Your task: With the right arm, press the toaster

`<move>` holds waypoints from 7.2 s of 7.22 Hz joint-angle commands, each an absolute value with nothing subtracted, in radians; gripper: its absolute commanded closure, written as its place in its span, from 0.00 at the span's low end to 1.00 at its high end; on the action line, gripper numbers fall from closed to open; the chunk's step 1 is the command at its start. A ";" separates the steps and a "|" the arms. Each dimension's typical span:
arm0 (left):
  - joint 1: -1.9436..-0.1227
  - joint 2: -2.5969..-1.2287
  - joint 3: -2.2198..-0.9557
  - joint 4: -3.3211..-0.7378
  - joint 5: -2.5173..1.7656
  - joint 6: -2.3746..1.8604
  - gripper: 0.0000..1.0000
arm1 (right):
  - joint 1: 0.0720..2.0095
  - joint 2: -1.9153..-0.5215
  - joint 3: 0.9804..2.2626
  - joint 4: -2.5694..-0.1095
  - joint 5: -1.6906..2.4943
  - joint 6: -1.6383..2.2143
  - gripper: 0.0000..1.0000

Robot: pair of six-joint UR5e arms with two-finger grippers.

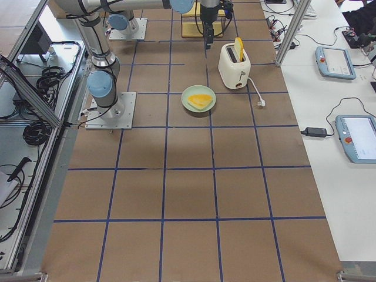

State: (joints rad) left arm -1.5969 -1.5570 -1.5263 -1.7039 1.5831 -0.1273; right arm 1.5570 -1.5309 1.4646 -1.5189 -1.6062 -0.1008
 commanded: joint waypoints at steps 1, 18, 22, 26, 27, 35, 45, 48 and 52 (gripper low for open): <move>-1.597 -1.557 -1.526 -1.703 1.583 -0.127 0.00 | 1.557 -1.531 1.468 -1.519 -1.606 -0.100 0.00; -1.597 -1.557 -1.526 -1.703 1.583 -0.127 0.00 | 1.404 -0.988 1.172 -1.660 -1.174 -0.333 0.98; -1.597 -1.557 -1.526 -1.704 1.583 -0.127 0.00 | 1.404 -0.934 1.149 -1.661 -1.126 -0.331 0.98; -1.597 -1.557 -1.526 -1.704 1.583 -0.127 0.00 | 1.404 -0.920 1.149 -1.652 -1.111 -0.336 0.98; -1.597 -1.557 -1.526 -1.704 1.583 -0.127 0.00 | 1.404 -0.911 1.149 -1.652 -1.112 -0.336 0.98; -1.597 -1.557 -1.526 -1.704 1.583 -0.127 0.00 | 1.385 -0.864 1.163 -1.647 -1.108 -0.337 0.97; -1.597 -1.557 -1.526 -1.704 1.583 -0.127 0.00 | 1.388 -0.842 1.143 -1.660 -1.120 -0.333 0.95; -1.597 -1.557 -1.526 -1.704 1.583 -0.127 0.00 | 1.455 -0.967 1.008 -1.626 -1.414 -0.318 0.00; -1.597 -1.557 -1.526 -1.704 1.583 -0.127 0.00 | 1.558 -1.131 0.989 -1.469 -1.589 -0.314 0.00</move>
State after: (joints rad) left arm -1.5969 -1.5570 -1.5263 -1.7042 1.5831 -0.1273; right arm 1.5341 -1.0546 0.9725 -1.5475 -1.5771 -0.3159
